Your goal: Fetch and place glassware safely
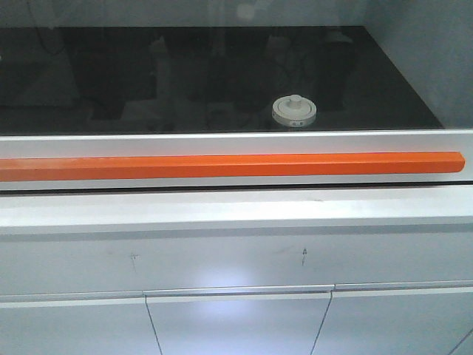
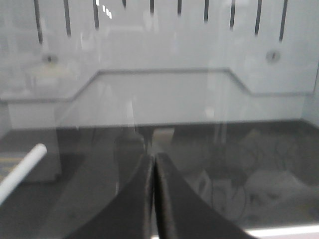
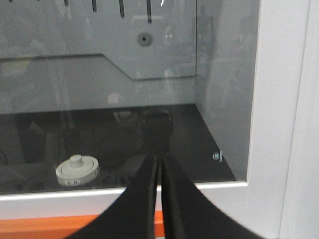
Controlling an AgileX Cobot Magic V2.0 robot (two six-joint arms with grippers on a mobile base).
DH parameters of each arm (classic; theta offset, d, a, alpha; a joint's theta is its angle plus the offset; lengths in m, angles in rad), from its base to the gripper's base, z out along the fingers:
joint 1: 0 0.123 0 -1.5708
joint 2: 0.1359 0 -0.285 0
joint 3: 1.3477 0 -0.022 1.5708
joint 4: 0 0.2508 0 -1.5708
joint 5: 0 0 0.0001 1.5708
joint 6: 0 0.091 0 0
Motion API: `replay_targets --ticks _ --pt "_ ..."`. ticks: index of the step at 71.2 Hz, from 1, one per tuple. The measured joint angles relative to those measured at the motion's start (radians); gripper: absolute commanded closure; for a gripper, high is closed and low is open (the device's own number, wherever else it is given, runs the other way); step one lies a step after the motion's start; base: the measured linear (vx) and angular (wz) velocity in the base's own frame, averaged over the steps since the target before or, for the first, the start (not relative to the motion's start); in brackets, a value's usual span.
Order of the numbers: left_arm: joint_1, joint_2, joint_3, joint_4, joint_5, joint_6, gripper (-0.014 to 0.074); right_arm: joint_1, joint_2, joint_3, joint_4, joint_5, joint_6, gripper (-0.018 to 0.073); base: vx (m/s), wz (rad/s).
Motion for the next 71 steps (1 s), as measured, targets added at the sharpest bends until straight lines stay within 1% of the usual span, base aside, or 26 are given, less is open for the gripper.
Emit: replay_targets --ticks 13,24,33,41,47,58,71 --pt "0.0 0.013 0.0 0.0 0.01 0.0 0.0603 0.0 0.078 0.0 0.0 -0.025 0.0 0.0562 0.0 0.0" --pt "0.0 0.012 0.0 0.0 0.01 -0.002 0.0603 0.0 0.099 0.0 0.0 -0.031 0.019 0.0562 0.0 0.0" --pt "0.0 0.012 0.0 0.0 0.011 -0.002 0.0603 0.0 0.099 0.0 0.0 0.006 0.052 0.0562 0.0 0.0" --pt "0.0 0.012 0.0 0.0 0.011 -0.002 0.0603 0.0 0.099 0.001 0.0 0.077 0.06 0.0562 0.0 0.0" --pt "0.0 0.012 0.0 0.0 0.011 -0.002 0.0603 0.0 0.105 0.025 0.0 0.074 0.055 0.0562 0.0 0.0" --pt "0.0 0.012 0.0 0.0 0.011 -0.002 0.0603 0.0 0.117 0.149 0.0 -0.048 0.047 0.0562 0.0 0.0" --pt "0.0 0.012 0.0 0.0 0.011 -0.002 0.0603 0.0 0.122 0.335 -0.018 -0.29 0.017 0.0561 0.0 0.0"
